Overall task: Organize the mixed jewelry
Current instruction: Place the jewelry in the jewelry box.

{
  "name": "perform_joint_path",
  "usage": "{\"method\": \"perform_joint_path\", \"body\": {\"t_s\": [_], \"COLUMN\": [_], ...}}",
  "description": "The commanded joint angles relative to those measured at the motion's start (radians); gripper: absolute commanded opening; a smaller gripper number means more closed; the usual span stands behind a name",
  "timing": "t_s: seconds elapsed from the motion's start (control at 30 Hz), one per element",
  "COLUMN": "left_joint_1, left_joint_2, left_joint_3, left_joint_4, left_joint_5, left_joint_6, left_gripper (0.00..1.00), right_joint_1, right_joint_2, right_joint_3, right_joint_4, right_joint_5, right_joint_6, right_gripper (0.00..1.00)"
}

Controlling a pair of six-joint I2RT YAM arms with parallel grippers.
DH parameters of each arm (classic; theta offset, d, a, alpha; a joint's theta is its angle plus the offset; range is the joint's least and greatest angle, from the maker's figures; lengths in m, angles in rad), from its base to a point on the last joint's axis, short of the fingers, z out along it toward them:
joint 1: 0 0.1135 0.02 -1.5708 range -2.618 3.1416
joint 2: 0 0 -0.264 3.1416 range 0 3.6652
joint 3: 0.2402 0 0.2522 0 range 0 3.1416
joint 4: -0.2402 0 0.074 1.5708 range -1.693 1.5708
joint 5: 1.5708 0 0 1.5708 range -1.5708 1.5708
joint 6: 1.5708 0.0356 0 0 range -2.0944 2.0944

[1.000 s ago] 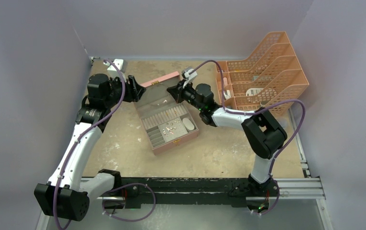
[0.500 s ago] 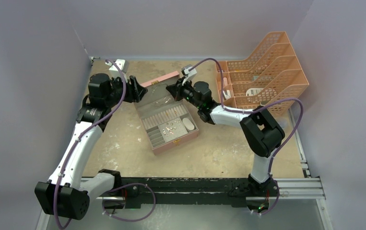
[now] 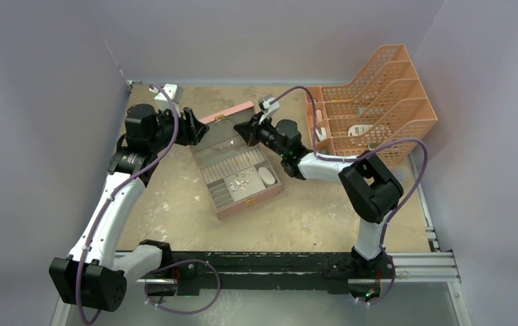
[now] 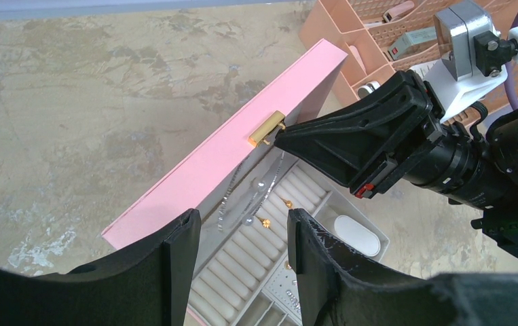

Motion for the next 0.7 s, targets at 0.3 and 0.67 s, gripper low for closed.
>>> {"method": "perform_joint_path", "body": {"t_s": [0.3, 0.67], "left_joint_1": [-0.003, -0.003], "left_joint_2": [0.003, 0.001], "left_joint_3": [-0.002, -0.005], "left_joint_4": [0.05, 0.052], "left_joint_5": [0.012, 0.017], "left_joint_6": [-0.003, -0.005], "left_gripper": [0.5, 0.5], "right_joint_1": [0.012, 0.025], "right_joint_2": [-0.049, -0.068], "right_joint_3": [0.022, 0.006], "right_joint_4": [-0.006, -0.045], "right_joint_5": [0.0, 0.011], "right_joint_6": [0.05, 0.061], "right_gripper": [0.02, 0.28]}}
